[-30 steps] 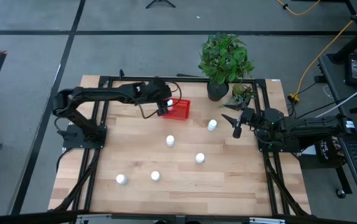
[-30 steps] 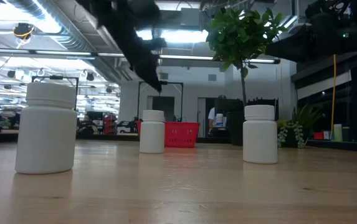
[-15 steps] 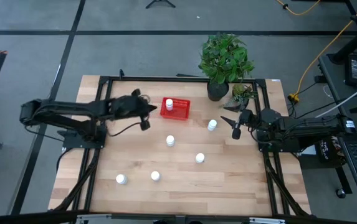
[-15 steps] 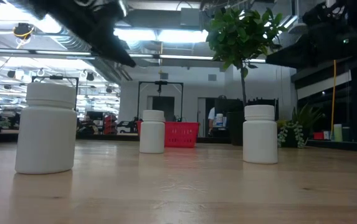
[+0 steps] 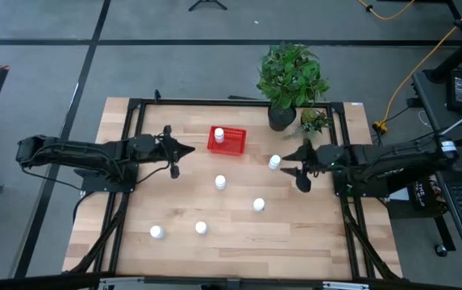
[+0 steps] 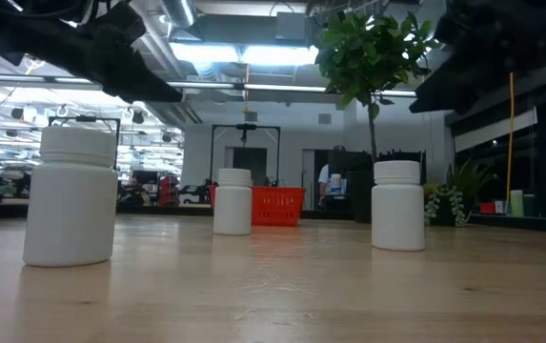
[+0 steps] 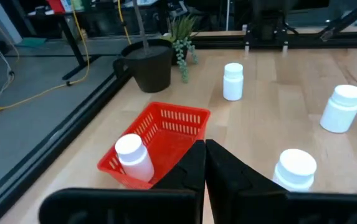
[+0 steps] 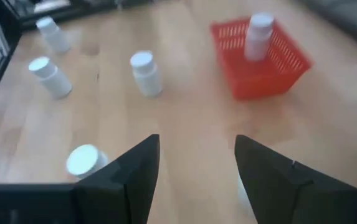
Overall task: Pick and place pill bottles into a basket
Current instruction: Put the white pill bottle into the red bin
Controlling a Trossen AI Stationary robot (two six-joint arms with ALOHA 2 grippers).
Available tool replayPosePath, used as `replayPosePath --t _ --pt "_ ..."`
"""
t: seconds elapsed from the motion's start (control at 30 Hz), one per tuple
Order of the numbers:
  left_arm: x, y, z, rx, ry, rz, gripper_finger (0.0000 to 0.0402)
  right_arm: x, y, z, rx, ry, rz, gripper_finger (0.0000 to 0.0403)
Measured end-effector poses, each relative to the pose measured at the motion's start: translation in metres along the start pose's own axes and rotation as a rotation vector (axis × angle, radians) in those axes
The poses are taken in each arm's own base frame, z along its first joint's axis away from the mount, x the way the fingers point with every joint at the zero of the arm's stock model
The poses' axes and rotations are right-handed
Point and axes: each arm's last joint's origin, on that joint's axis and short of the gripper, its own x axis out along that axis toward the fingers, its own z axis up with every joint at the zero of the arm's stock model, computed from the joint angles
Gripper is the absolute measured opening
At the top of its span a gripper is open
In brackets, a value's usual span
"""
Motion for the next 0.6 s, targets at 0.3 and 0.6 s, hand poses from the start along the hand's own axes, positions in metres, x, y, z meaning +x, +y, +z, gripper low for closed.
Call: replayPosePath --t 0.3,0.6 --pt "0.0 0.0 0.0 -0.026 0.001 0.0 0.0005 0.025 0.021 -0.003 -0.045 0.21 -0.159 0.0211" --pt "0.001 0.0 -0.003 -0.063 0.025 0.0 0.0006 0.041 0.01 -0.027 -0.114 0.259 -0.332 0.0211"
